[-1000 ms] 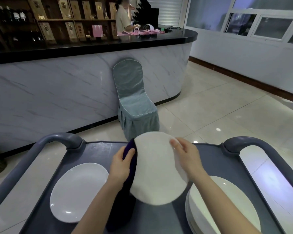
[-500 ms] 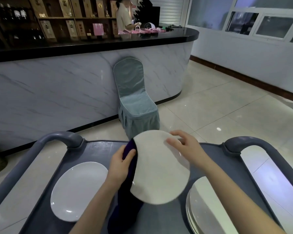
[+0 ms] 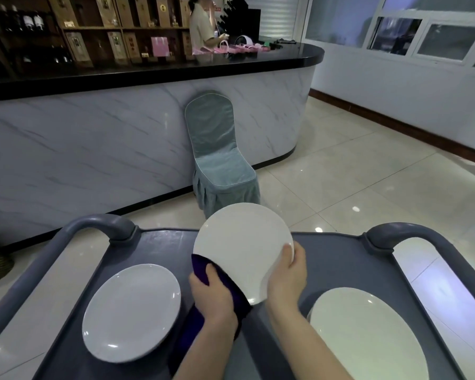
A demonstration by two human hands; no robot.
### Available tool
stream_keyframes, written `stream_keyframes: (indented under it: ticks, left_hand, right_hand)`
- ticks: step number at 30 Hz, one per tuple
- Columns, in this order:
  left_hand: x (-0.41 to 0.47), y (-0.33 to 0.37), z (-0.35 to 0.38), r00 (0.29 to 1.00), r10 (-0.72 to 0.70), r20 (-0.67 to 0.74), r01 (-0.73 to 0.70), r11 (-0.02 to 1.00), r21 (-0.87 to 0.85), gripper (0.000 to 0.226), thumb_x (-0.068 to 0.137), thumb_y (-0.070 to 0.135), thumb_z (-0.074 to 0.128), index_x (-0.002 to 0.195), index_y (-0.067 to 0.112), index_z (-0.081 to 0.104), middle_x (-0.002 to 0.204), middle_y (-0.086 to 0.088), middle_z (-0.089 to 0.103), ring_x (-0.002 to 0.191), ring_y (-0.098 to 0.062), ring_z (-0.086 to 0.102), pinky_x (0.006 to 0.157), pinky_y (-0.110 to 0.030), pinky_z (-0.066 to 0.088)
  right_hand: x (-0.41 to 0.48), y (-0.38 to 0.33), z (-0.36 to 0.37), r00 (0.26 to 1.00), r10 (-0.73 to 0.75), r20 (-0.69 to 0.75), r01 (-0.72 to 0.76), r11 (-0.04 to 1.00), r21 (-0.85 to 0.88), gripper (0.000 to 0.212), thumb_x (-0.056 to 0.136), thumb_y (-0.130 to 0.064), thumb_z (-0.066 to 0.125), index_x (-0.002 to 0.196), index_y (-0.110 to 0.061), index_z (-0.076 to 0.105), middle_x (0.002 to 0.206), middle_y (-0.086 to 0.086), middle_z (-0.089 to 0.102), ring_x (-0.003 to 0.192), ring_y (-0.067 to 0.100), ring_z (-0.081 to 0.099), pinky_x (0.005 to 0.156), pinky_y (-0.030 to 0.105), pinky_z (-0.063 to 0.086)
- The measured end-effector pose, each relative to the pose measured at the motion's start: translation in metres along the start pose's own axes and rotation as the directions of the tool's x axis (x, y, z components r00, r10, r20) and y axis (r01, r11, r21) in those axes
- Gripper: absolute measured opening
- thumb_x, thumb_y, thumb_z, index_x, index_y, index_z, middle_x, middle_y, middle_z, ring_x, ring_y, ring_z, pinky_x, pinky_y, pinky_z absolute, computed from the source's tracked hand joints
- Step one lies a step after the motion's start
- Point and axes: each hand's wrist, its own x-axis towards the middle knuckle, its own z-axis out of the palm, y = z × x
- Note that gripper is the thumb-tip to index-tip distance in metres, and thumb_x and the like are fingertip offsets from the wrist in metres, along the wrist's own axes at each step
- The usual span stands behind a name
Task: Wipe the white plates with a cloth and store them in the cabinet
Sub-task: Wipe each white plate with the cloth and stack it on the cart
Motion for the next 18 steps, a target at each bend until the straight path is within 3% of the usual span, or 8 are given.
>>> stream_keyframes:
  ticks: [2,4,7,8,10,12,15,18]
  left_hand:
    - [0.009,-0.001,-0.003,0.997,-0.067,0.043,0.068,0.997,-0.032,0.025,0.099,0.026,0.053,0.115,0.007,0.056,0.105,-0.010,0.062,0.094,-0.028,0.057,0.088,-0.039,0.048]
    - [0.029,0.006,-0.015,0.993,-0.095,0.075,0.097,0.995,-0.016,0.024,0.099,0.024,0.054,0.111,0.004,0.058,0.103,-0.013,0.062,0.090,-0.028,0.058,0.080,-0.036,0.047]
    - [0.052,0.020,-0.029,0.993,-0.058,0.105,0.054,0.998,0.044,0.020,0.099,0.024,0.054,0.104,0.006,0.059,0.099,-0.013,0.062,0.086,-0.028,0.058,0.078,-0.035,0.046]
    - [0.057,0.025,-0.031,0.991,-0.046,0.124,0.039,0.997,0.061,0.018,0.099,0.023,0.054,0.102,0.006,0.059,0.096,-0.013,0.063,0.084,-0.028,0.058,0.078,-0.036,0.047]
    - [0.064,0.036,-0.032,0.981,-0.046,0.186,0.029,0.995,0.095,0.018,0.100,0.022,0.053,0.097,0.006,0.061,0.090,-0.012,0.065,0.082,-0.028,0.060,0.079,-0.039,0.050]
    - [0.068,0.047,-0.034,0.959,-0.061,0.276,0.018,0.988,0.154,0.021,0.100,0.023,0.052,0.093,0.007,0.064,0.082,-0.011,0.071,0.073,-0.028,0.065,0.068,-0.035,0.054]
    - [0.063,0.062,-0.033,0.917,-0.108,0.383,0.023,0.975,0.221,0.023,0.100,0.026,0.052,0.089,0.012,0.067,0.065,-0.004,0.074,0.055,-0.019,0.069,0.047,-0.024,0.050]
    - [0.055,0.067,-0.032,0.892,-0.198,0.407,0.168,0.980,0.107,0.028,0.097,0.030,0.056,0.098,0.005,0.069,0.073,-0.010,0.074,0.065,-0.026,0.068,0.059,-0.031,0.052]
  right_hand:
    - [0.000,0.009,-0.005,0.993,0.004,0.115,-0.001,1.000,-0.031,0.014,0.102,-0.030,0.046,0.104,-0.038,0.057,0.102,-0.015,0.066,0.094,0.005,0.061,0.075,0.027,0.050]
    - [0.013,0.010,-0.022,0.939,-0.025,0.343,0.065,0.992,-0.104,0.020,0.099,-0.028,0.056,0.115,-0.040,0.058,0.113,-0.011,0.069,0.099,0.008,0.066,0.085,0.037,0.057]
    - [0.027,0.004,-0.050,0.750,-0.254,0.610,0.444,0.878,-0.180,0.050,0.092,-0.035,0.067,0.137,-0.042,0.047,0.142,-0.017,0.053,0.126,-0.002,0.053,0.107,0.020,0.042]
    - [0.029,0.000,-0.055,0.618,-0.350,0.704,0.650,0.731,-0.207,0.055,0.090,-0.043,0.066,0.142,-0.037,0.047,0.151,-0.015,0.044,0.137,0.000,0.042,0.115,0.020,0.031]
    - [0.035,-0.003,-0.061,0.264,-0.433,0.862,0.951,0.268,-0.157,0.062,0.086,-0.055,0.063,0.141,-0.027,0.054,0.156,-0.003,0.039,0.146,0.016,0.034,0.120,0.036,0.022]
    - [0.038,-0.005,-0.059,0.038,-0.418,0.908,0.995,-0.064,-0.071,0.056,0.082,-0.047,0.074,0.131,-0.023,0.065,0.146,0.004,0.053,0.138,0.027,0.047,0.113,0.050,0.034]
    - [0.032,-0.006,-0.053,-0.058,-0.398,0.916,0.986,-0.166,-0.010,0.052,0.069,-0.020,0.089,0.118,-0.022,0.073,0.125,0.002,0.069,0.114,0.024,0.067,0.094,0.043,0.055]
    - [0.023,-0.008,-0.055,0.000,-0.471,0.882,0.998,-0.058,-0.031,0.048,0.073,-0.013,0.086,0.117,-0.027,0.073,0.124,-0.005,0.070,0.109,0.020,0.070,0.080,0.033,0.060]
